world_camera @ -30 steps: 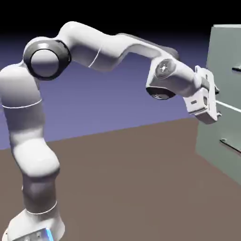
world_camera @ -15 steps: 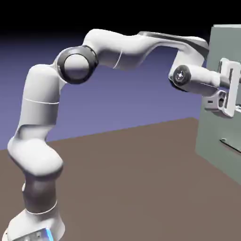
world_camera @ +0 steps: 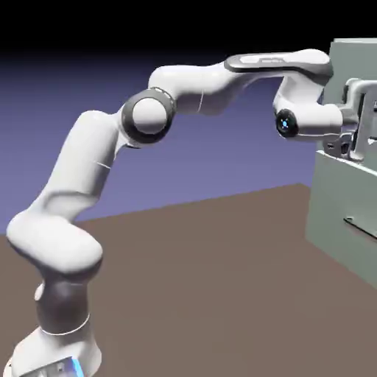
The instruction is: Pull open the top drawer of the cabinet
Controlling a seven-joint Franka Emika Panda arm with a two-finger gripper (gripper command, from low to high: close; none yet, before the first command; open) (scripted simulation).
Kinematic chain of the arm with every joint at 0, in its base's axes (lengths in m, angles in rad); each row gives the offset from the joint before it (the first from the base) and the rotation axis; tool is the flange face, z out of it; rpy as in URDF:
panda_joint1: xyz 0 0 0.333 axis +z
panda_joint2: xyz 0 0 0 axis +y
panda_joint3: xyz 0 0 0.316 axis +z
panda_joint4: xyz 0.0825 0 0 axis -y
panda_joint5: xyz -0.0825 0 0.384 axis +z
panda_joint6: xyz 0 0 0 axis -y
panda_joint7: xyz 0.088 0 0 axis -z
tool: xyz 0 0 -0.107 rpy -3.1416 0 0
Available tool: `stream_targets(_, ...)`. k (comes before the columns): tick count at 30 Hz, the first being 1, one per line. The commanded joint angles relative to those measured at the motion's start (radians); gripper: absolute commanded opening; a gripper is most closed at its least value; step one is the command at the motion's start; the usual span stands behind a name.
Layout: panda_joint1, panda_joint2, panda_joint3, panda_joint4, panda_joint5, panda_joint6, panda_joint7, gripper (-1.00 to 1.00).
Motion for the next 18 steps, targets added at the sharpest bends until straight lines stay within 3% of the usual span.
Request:
stream_targets(1, 0.003, 0.008, -0.005, 0.011, 0.016, 0.000, -0.003, 0.00)
stream_targets(18, -0.078, 0.318, -0.129, 0.346, -0.382, 0.019, 0.650, 0.00)
